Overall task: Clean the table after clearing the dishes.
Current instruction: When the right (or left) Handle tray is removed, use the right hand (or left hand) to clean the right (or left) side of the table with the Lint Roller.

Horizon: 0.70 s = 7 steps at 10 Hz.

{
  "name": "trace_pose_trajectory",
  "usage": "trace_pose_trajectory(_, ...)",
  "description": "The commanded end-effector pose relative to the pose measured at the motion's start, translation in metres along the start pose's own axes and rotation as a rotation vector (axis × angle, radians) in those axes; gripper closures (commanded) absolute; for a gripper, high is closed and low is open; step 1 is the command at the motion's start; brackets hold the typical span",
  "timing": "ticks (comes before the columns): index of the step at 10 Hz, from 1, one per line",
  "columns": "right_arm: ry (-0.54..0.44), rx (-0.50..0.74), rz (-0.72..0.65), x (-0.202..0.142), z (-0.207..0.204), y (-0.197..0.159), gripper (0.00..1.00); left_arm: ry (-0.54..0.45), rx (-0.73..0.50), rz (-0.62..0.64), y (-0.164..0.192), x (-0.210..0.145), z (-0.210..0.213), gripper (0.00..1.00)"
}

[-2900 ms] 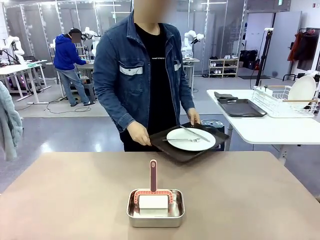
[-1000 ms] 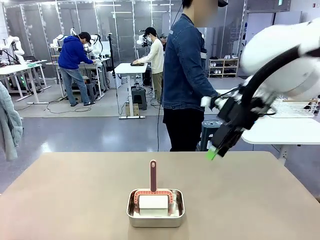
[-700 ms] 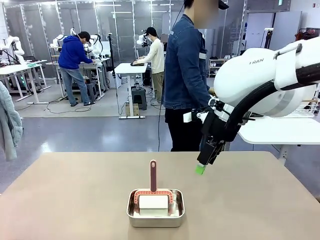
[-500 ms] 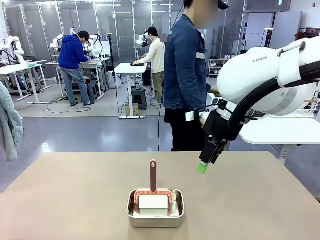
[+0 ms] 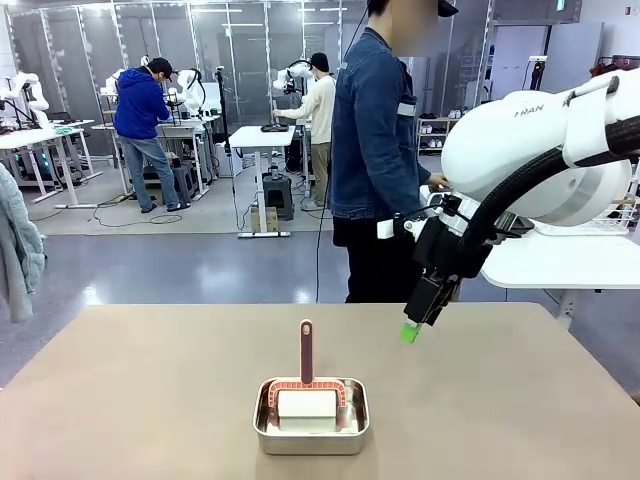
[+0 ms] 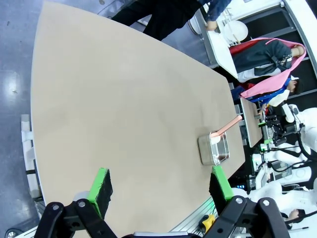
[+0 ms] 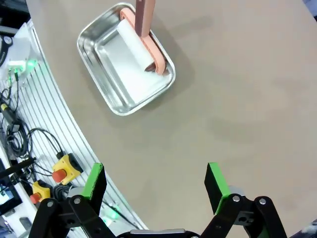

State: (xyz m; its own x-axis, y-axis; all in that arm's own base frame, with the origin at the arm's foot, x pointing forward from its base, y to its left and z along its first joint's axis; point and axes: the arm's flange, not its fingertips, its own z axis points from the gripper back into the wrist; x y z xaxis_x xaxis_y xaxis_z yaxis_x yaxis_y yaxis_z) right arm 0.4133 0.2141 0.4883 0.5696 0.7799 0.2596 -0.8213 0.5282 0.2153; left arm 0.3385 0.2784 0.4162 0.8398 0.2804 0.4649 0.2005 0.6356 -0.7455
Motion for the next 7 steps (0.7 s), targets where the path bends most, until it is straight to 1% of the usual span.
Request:
trace_pose_trajectory(1,0.017,-0.09,0.177,0.058,-0.013,-0.003,0.0,-0.012,0.012,-0.005,-0.002,-0.002,0.002,0.0)
trace_pose_trajectory(2,0.059,-0.084,0.245,0.086,-0.027,-0.003,0.0,-0.012,0.012,-0.005,-0.002,-0.002,0.002,0.0)
trace_pose_trajectory(3,0.091,-0.08,0.307,0.106,-0.032,-0.003,0.0,-0.012,0.012,-0.005,-0.002,-0.002,0.002,0.0)
trace_pose_trajectory(4,0.094,-0.073,0.371,0.125,-0.04,0.0,0.0,-0.012,0.012,-0.005,-0.002,-0.002,0.002,0.0)
trace_pose_trajectory(6,0.162,-0.138,0.489,0.163,-0.053,0.015,0.0,-0.012,0.012,-0.005,-0.002,-0.002,0.002,0.0)
trace_pose_trajectory(7,0.187,-0.14,0.542,0.177,-0.058,0.022,0.0,-0.012,0.012,-0.005,-0.002,-0.002,0.002,0.0)
